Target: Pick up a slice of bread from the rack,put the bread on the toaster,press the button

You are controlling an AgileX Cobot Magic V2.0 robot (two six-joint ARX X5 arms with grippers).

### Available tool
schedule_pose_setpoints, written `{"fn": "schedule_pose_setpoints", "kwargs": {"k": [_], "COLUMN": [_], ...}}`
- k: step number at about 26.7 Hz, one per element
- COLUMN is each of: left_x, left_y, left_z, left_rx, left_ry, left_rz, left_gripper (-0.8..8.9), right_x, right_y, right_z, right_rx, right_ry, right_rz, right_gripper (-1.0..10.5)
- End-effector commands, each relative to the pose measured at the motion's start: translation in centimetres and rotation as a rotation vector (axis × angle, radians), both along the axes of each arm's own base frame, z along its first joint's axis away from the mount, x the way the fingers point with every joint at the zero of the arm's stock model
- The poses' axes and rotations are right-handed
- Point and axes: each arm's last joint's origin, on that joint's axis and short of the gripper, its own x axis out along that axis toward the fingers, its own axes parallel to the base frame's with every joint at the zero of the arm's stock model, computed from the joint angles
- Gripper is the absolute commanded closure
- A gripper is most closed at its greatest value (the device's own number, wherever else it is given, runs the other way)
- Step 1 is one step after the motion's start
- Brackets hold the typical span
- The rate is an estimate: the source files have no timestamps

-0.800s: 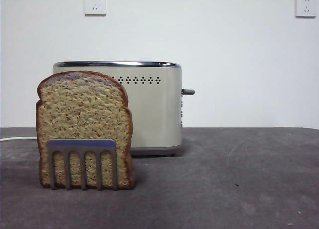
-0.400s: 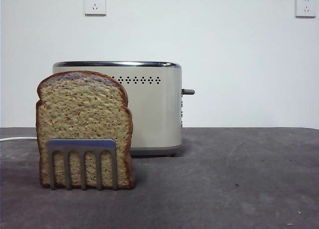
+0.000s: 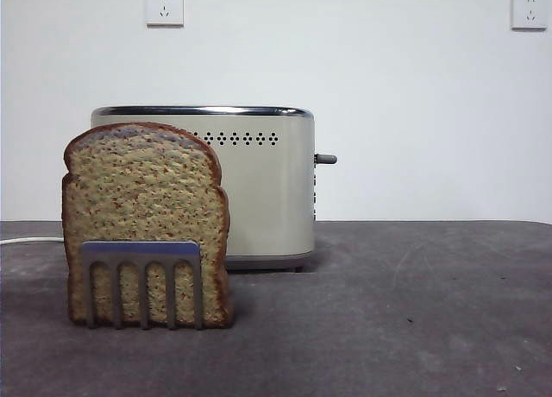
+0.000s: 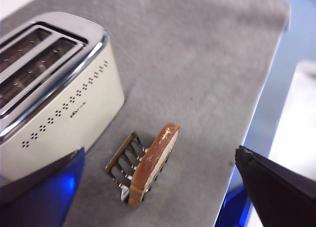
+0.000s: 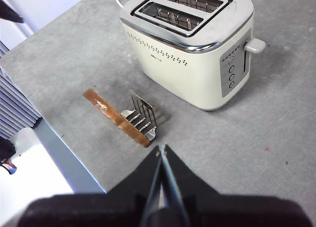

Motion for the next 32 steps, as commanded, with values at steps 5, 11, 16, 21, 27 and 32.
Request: {"fn": "schedule_pose_setpoints", "kwargs": {"k": [5,11,16,21,27,32], "left_x": [3.4,5.5,6.8,8.7,9.1,9.1], "left_y": [-3.9,-7.2,-9.2,-10.8,-11.0,-11.1], "left_z": [-1.0,-3.7,-5.9,-8.6,-8.9,-8.8], "left_rx": [0.217,0.385,0.502,0.560,0.553,0.551], "left_ry": [0.006,0.056,0.081,0.148,0.142,0.142], "left_rz": [-0.151,-0.242,-0.292,-0.335,-0.335,-0.336], "left_gripper": [2.07,2.26,2.26,3.15,7.78,8.26], "right_x": [0.0,0.0,0.0,0.0,0.0,0.0], "right_y": [0.0,0.0,0.0,0.0,0.0,0.0], "right_z": [0.1,0.1,0.1,0.1,0.1,0.1], "right_rx": [-0.004,-0.004,-0.005,-0.005,-0.005,-0.005], "right_ry": [-0.013,-0.013,-0.014,-0.015,-0.015,-0.015], "right_rz": [0.012,0.012,0.014,0.014,0.014,0.014], "right_gripper": [9.6,9.6,9.6,9.6,9.6,9.6]}}
